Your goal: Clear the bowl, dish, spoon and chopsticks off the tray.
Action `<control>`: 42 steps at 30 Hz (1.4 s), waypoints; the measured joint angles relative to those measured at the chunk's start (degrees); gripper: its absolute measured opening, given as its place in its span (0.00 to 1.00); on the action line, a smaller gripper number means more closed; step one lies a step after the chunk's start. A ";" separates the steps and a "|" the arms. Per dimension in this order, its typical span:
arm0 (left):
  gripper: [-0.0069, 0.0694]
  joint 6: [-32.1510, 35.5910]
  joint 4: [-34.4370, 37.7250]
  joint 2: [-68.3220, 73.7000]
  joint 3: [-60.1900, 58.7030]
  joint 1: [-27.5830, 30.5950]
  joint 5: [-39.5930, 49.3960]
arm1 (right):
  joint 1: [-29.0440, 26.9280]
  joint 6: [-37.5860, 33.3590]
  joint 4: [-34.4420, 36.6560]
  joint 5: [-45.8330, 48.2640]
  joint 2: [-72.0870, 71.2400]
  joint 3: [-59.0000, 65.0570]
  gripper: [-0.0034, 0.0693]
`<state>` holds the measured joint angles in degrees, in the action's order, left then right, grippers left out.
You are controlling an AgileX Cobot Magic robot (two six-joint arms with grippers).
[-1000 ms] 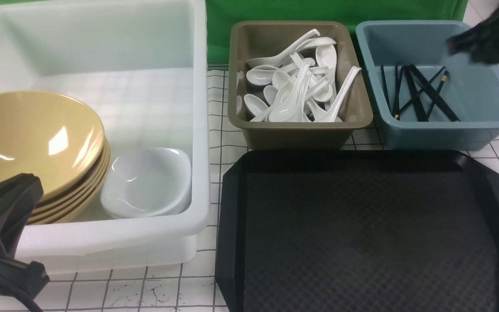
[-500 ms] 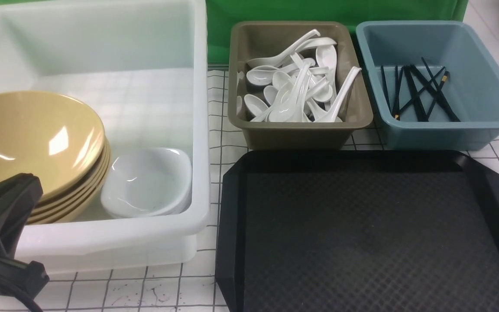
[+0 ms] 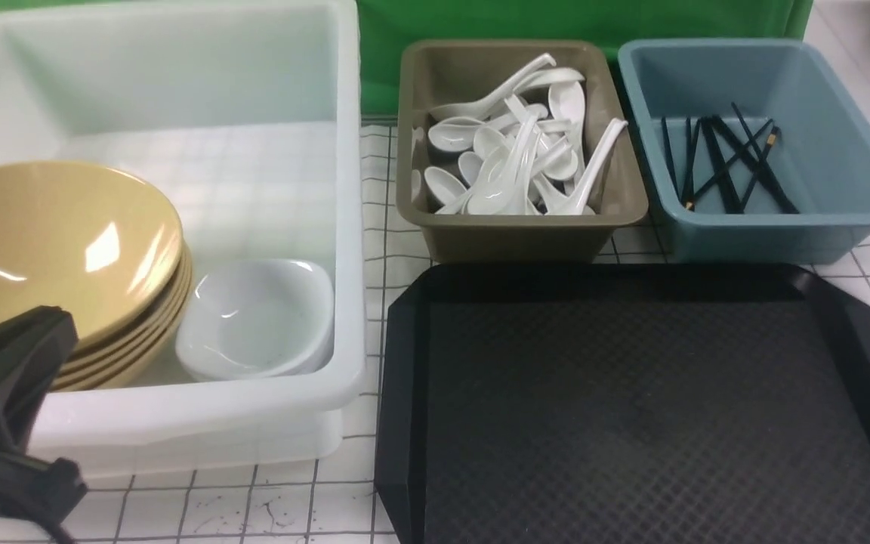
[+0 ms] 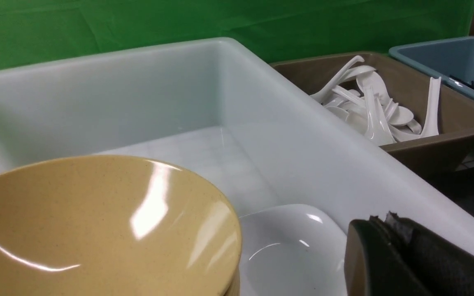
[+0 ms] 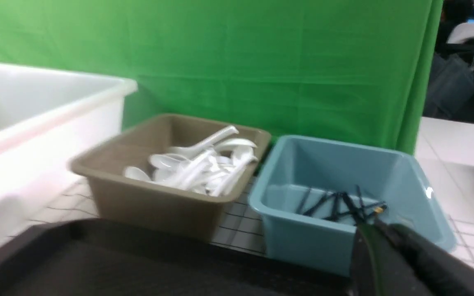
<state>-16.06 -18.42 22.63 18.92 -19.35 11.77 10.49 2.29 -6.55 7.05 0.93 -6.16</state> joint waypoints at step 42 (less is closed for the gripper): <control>0.08 0.00 -0.14 -1.33 -1.16 0.00 1.15 | -10.72 0.50 5.00 10.63 -1.57 7.72 0.11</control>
<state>-16.06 -18.56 21.30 17.77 -19.35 12.92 -0.23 2.79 -1.56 17.67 -0.64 1.56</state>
